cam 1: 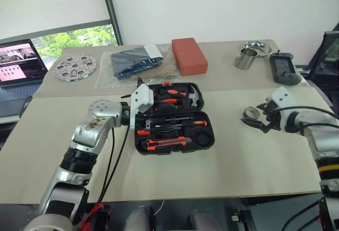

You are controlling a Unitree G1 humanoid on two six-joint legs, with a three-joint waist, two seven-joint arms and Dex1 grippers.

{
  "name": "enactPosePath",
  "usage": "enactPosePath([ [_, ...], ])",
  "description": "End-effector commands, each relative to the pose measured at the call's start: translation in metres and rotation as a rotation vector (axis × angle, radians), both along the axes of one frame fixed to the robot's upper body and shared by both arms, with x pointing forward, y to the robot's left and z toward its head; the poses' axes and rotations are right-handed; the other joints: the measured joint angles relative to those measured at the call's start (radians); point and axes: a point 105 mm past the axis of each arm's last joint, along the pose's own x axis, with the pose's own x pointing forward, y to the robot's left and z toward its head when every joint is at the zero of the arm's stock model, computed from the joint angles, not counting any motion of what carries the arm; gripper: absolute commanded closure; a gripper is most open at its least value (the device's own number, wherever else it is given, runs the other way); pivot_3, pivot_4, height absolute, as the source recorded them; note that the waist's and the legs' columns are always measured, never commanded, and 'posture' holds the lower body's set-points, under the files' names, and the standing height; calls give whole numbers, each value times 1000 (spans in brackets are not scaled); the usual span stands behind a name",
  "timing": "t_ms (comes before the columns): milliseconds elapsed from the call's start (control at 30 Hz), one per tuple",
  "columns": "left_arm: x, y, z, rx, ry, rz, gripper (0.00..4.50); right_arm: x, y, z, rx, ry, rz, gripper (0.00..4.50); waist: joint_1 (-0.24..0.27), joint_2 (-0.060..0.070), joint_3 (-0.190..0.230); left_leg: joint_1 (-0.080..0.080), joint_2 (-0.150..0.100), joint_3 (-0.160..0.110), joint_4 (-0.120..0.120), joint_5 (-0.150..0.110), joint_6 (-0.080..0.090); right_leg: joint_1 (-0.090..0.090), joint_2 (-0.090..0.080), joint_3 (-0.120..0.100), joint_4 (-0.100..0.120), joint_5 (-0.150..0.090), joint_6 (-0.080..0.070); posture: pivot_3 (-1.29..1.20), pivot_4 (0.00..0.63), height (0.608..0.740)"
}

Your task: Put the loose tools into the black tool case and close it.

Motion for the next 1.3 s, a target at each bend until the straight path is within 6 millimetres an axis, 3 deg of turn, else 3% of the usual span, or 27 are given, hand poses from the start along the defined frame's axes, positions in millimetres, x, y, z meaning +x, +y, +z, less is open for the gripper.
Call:
enactPosePath([
  [33, -14, 13, 10, 23, 1, 24, 23, 7, -5, -4, 14, 53, -21, 0, 0, 0, 1, 1, 0, 0, 0, 0, 0, 1, 0, 0, 0, 0, 0, 0, 150, 740],
  [200, -22, 17, 14, 23, 5, 39, 23, 10, -9, -25, -6, 166, -23, 0, 10, -1, 4, 1, 0, 0, 1, -1, 2, 4, -2, -2, -2, 0, 0, 0, 150, 740],
  [300, -25, 16, 16, 25, -1, 38, 0, 15, -9, -30, 2, 179, -37, 670, 7, -1, 5, 1, -1, 0, 1, -2, 3, 5, -2, -1, -2, 0, 0, 0, 150, 740],
  [667, -27, 12, 17, 35, -6, 30, 0, 21, -6, 0, -31, 94, 36, 4438, 5, 0, 7, 3, -1, 0, 1, -1, 1, 6, -1, 0, -2, 0, 0, 0, 150, 740],
  [867, -29, 10, 18, 39, -10, 16, 0, 9, 23, 19, -69, 50, 219, 4438, 5, 0, 7, 3, -1, 0, 0, -1, 1, 6, -1, -1, -2, 0, 0, 0, 150, 740],
  [1000, -34, 12, 13, 70, -6, 7, 0, -30, 89, 38, -15, 78, 512, 4438, 3, 1, 7, 3, 0, 0, 0, -1, 1, 5, -1, -1, -1, 0, 0, 0, 150, 740],
  [1067, -35, 12, 11, 77, -6, 11, 0, -49, 111, 35, -20, 111, 607, 4438, 3, 1, 7, 3, 0, -1, 0, -1, 1, 5, 0, 0, -1, 0, 0, 0, 150, 740],
  [1300, -36, 12, 9, 71, -7, 22, 0, -81, 152, 7, -55, 176, 735, 4438, 15, 0, 8, 3, 0, -2, 0, -7, 10, 6, -3, -3, -1, 0, 0, 0, 150, 740],
])
